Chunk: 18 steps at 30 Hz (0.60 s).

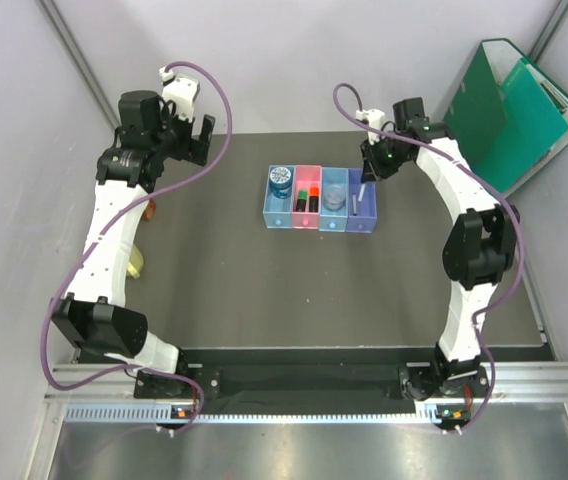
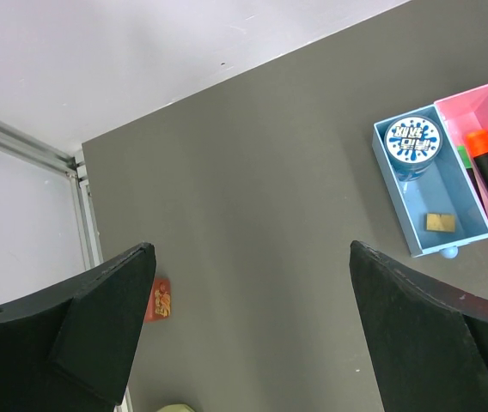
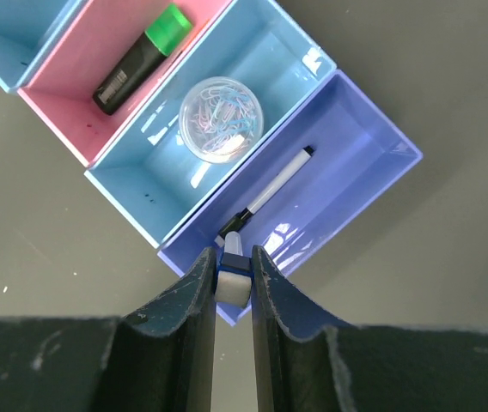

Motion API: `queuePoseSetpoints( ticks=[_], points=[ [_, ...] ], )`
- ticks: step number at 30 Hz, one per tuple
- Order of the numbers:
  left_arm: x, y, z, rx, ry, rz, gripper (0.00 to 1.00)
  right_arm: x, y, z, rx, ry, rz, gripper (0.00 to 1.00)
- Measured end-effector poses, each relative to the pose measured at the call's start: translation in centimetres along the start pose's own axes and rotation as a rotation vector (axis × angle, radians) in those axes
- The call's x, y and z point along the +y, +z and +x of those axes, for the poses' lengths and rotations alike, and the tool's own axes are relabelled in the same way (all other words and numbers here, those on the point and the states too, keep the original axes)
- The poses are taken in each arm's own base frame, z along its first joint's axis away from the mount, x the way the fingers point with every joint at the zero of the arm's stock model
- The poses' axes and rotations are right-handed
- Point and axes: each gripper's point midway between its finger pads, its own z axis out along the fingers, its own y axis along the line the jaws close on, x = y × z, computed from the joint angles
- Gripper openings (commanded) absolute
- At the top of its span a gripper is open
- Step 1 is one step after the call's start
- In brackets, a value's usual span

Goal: Sort the stationery into containers
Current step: Place the pen in the storage box.

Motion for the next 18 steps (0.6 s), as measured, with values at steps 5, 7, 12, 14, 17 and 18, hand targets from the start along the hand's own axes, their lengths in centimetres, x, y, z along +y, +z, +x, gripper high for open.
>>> queuePoseSetpoints(
  ticks=[5, 7, 12, 14, 17, 18],
  points=[
    [0.0, 0.0, 0.0, 0.002, 0.0, 0.0, 0.99, 0.1, 1.9, 1.9, 0.053, 0.016, -0.027, 0.04],
    [0.0, 0.0, 0.1, 0.003, 0.0, 0.001, 0.99, 0.1, 2.7, 2.6, 0.075, 0.022, -0.036, 0.09],
    [0.0, 0.0, 0.1, 0.005, 0.0, 0.001, 0.99, 0.4, 4.3, 4.0, 0.113, 0.029, -0.057, 0.44],
    [0.0, 0.0, 0.1, 0.005, 0.0, 0.001, 0.99, 0.5, 4.5, 4.1, 0.116, 0.029, -0.058, 0.53],
    [0.0, 0.0, 0.1, 0.005, 0.0, 0.002, 0.99, 0.4, 4.6, 4.1, 0.117, 0.022, -0.056, 0.68],
    [0.0, 0.0, 0.1, 0.005, -0.001, 0.002, 0.99, 0.3, 4.6, 4.1, 0.117, 0.02, -0.055, 0.71]
  ],
)
